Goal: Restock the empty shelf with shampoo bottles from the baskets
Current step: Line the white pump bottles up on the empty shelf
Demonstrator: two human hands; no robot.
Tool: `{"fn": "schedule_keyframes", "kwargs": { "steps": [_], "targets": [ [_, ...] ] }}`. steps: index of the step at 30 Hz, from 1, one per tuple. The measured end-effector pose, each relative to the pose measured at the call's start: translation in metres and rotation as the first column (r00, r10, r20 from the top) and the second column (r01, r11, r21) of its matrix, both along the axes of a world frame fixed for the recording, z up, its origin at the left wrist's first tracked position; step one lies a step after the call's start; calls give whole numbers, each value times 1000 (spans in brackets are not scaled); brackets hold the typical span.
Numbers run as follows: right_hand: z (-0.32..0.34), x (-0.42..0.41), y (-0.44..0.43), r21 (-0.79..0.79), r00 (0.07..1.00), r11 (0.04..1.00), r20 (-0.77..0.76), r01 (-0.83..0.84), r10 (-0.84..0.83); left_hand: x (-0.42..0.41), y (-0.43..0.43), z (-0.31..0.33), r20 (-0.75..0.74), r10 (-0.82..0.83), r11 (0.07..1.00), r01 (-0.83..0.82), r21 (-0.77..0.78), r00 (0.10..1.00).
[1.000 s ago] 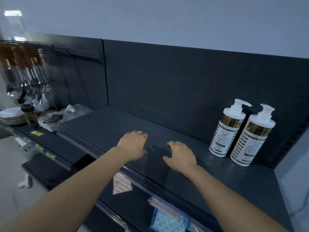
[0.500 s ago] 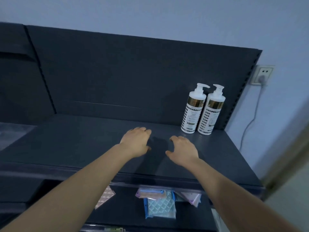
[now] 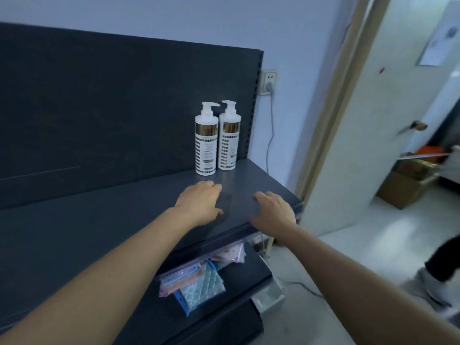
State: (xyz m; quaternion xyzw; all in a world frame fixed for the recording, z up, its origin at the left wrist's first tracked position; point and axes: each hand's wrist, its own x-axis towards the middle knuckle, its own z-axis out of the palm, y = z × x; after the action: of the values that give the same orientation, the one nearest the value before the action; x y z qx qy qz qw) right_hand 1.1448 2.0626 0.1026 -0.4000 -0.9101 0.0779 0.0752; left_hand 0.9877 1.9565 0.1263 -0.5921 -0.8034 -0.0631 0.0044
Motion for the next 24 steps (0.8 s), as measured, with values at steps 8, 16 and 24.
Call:
{"fn": "schedule_keyframes", "kwargs": {
  "steps": [8,16,24],
  "targets": [
    [-19,100,-67,-77,913,910,21,408,-408,67,9,-19,9,-357,934,357,-33,934],
    [-46,224,-148,-103,721,713,86,693,-688,194,1,-50,77,-644,759,648,-56,761],
    [-74,346,-233,-141,537,519,179,843,-824,329,-35,-91,175,-804,560,823,-97,568]
  ]
}}
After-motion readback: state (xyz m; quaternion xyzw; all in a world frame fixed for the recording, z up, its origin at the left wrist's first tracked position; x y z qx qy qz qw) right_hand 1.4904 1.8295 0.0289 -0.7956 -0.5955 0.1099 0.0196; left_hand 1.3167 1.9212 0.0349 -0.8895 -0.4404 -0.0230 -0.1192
